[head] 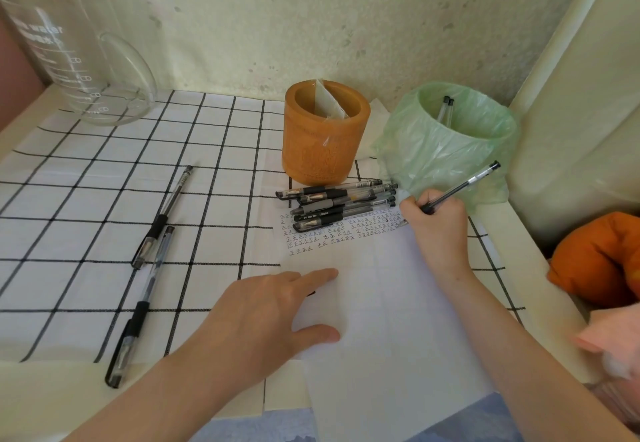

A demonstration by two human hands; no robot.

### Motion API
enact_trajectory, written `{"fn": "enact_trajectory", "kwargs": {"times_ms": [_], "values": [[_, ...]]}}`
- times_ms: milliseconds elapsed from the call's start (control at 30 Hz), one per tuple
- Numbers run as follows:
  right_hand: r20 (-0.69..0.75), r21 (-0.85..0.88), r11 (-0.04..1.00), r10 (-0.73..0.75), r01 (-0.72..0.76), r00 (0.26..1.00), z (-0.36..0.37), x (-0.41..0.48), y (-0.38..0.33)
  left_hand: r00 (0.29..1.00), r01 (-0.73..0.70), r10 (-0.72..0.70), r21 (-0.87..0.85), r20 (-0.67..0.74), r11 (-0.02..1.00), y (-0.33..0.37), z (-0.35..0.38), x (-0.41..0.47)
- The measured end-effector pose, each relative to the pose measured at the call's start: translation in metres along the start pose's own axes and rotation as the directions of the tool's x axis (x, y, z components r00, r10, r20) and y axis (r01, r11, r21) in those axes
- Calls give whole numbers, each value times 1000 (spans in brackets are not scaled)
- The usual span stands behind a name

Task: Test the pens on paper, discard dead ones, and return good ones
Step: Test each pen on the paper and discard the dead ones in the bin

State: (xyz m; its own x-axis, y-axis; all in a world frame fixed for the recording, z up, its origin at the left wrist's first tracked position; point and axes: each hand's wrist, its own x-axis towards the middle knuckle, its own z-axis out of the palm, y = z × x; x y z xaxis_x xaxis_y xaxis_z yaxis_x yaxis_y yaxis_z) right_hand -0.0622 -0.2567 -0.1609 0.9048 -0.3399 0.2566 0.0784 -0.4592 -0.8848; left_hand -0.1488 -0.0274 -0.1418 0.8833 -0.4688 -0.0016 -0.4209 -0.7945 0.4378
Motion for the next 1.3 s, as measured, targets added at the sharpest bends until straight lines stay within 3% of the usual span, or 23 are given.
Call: {"fn": "enact_trajectory", "kwargs": {"times_ms": [1033,1100,1167,1233,1300], "values": [[-14,-13,1000,10,-10,1000,-2,2,1,1000,6,-7,25,15,1000,3,-4,-1],[-57,82,995,61,-56,997,-4,1,-6,997,-9,5,-51,-71,999,3,-6,-1],[-49,233,968,107,-93,993,-8,-3,-22,993,17,-50,-296,-105,955,4,-12,-1],[79,382,912,126,-147,989,-11,-11,-41,990,49,-112,-531,-88,846,2,-14,1],[257,487,838,132,-246,957,-12,-21,-57,988,44,-126,-614,-91,788,1,-14,5]]}}
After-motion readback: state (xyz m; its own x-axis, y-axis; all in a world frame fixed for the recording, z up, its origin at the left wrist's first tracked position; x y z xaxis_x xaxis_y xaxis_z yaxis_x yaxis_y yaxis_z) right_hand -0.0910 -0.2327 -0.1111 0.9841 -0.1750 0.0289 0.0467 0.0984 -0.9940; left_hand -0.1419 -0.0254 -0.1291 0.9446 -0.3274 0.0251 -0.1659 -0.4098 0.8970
